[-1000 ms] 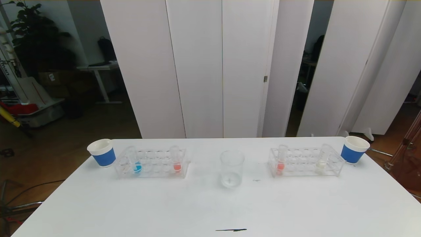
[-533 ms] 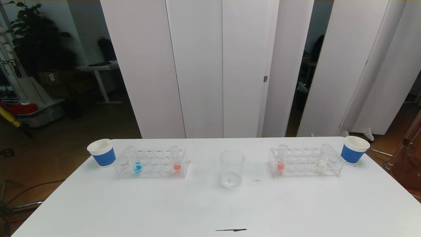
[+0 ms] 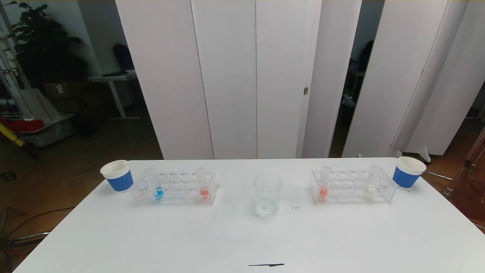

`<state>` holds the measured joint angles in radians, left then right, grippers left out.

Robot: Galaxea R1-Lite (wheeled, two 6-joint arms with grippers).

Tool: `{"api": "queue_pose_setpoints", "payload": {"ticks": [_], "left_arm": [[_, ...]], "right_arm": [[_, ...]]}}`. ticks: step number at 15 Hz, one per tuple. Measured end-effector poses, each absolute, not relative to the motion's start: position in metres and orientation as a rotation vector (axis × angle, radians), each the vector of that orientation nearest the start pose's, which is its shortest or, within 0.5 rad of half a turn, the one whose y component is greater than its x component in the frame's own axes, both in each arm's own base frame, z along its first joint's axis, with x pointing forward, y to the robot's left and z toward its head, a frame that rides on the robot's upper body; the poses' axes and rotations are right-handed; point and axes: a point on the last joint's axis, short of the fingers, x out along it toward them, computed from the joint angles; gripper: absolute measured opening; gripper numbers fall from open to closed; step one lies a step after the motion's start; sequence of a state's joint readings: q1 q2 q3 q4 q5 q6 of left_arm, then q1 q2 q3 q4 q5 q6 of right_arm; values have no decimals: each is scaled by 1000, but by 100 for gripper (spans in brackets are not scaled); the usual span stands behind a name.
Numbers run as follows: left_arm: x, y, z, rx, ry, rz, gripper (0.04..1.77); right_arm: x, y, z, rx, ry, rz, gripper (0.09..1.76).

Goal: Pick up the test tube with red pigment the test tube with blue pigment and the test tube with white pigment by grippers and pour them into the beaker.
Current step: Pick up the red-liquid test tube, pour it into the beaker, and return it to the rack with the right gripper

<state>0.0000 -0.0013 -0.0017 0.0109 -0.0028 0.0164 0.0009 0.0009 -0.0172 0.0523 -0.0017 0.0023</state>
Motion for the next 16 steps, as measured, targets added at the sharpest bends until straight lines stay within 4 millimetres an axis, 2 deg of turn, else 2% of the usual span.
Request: {"api": "queue_pose_setpoints", "payload": {"ticks": [3, 6, 11, 14, 16], "left_arm": [[-23, 0, 75, 17, 8, -3, 175], [-23, 0, 75, 17, 8, -3, 175], [-23, 0, 75, 17, 8, -3, 175], [-23, 0, 75, 17, 8, -3, 175], [-23, 0, 75, 17, 8, -3, 175]], "right_arm": [[-26, 0, 84, 2, 18, 5, 175], [-28, 0, 104, 0, -5, 5, 175], [-23, 0, 154, -5, -29, 9, 175], [-9, 0, 190, -5, -10, 13, 175], [8, 0, 212, -4, 4, 24, 175]]}}
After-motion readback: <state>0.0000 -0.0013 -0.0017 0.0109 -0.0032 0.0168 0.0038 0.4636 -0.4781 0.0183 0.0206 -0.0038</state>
